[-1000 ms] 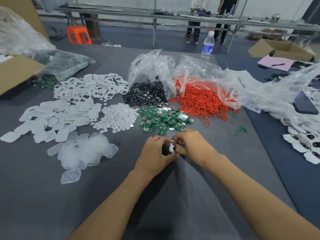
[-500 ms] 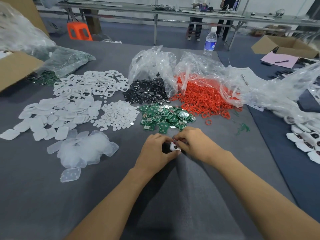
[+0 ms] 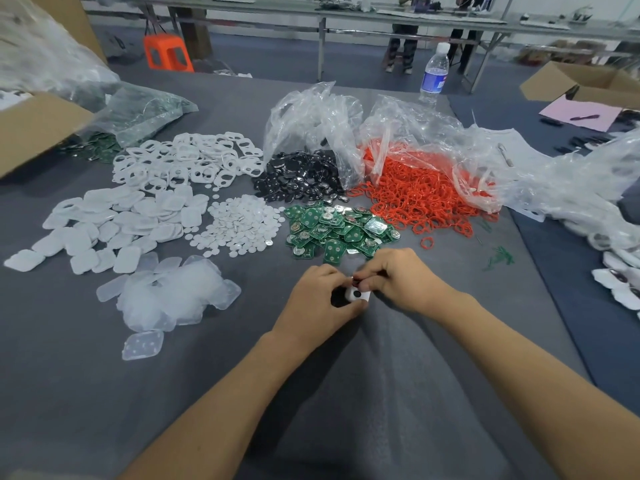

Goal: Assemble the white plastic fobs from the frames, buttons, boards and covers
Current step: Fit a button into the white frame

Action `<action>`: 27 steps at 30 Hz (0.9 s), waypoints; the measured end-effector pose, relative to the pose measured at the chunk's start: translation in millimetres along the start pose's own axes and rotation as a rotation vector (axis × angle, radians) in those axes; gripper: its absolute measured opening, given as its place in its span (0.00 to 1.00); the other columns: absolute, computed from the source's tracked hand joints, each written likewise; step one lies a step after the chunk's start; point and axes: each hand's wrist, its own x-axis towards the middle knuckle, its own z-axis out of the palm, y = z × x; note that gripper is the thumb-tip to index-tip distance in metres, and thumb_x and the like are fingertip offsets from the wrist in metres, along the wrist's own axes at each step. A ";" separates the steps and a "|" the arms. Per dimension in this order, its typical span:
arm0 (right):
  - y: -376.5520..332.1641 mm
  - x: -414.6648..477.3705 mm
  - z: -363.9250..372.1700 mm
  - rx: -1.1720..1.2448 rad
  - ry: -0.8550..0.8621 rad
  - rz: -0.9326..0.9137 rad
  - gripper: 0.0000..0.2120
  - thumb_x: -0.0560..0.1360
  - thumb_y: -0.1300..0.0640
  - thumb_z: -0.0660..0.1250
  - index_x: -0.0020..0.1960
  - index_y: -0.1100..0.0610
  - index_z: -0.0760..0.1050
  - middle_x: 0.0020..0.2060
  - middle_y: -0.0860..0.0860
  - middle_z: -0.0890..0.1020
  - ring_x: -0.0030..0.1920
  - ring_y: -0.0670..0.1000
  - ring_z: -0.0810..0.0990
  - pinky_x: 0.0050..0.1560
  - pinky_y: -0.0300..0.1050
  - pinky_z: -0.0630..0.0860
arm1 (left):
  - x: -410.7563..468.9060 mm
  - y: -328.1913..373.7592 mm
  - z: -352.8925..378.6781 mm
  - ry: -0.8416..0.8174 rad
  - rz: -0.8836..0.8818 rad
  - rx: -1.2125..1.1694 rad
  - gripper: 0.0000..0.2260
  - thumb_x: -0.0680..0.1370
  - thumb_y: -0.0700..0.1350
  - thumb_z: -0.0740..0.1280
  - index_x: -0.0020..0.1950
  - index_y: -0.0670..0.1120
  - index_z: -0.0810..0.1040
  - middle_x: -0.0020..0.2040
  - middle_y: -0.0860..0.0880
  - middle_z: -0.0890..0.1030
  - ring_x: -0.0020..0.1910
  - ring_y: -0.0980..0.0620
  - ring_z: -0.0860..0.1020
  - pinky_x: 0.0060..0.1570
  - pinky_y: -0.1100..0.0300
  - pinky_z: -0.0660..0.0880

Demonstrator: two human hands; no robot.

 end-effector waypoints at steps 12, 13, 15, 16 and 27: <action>5.9 14.8 -8.6 0.381 -0.148 0.247 0.03 0.69 0.62 0.80 0.41 0.58 0.86 0.29 0.53 0.82 0.27 0.40 0.72 0.30 0.32 0.67 | -0.1 11.0 6.8 -0.002 0.131 0.137 0.10 0.76 0.46 0.74 0.44 0.43 0.77 0.44 0.48 0.74 0.47 0.49 0.70 0.48 0.57 0.70; 5.7 13.8 -7.4 0.393 -0.135 0.259 0.03 0.69 0.62 0.79 0.41 0.59 0.86 0.27 0.50 0.82 0.25 0.39 0.71 0.29 0.30 0.66 | -0.3 10.1 7.5 0.000 0.122 0.132 0.10 0.76 0.48 0.74 0.45 0.44 0.76 0.45 0.49 0.74 0.48 0.49 0.69 0.49 0.57 0.70; 5.7 7.6 -3.3 0.373 -0.074 0.247 0.03 0.71 0.61 0.79 0.44 0.58 0.86 0.27 0.44 0.81 0.26 0.38 0.72 0.31 0.31 0.67 | -0.8 8.3 9.4 -0.002 0.091 0.137 0.13 0.77 0.52 0.74 0.48 0.45 0.75 0.47 0.51 0.73 0.49 0.51 0.68 0.51 0.59 0.67; 5.7 3.3 -1.8 0.341 -0.041 0.234 0.03 0.72 0.60 0.78 0.45 0.57 0.87 0.31 0.45 0.83 0.29 0.39 0.76 0.35 0.34 0.71 | -0.9 7.8 10.3 -0.007 0.073 0.137 0.14 0.77 0.54 0.73 0.49 0.45 0.75 0.48 0.51 0.73 0.50 0.51 0.67 0.51 0.61 0.66; -0.4 -22.2 8.2 -0.015 0.129 -0.102 0.09 0.72 0.67 0.74 0.51 0.58 0.86 0.43 0.54 0.85 0.46 0.55 0.83 0.50 0.49 0.78 | 0.1 4.0 3.2 0.018 0.024 0.024 0.15 0.75 0.44 0.75 0.61 0.41 0.83 0.53 0.46 0.80 0.55 0.49 0.75 0.55 0.66 0.68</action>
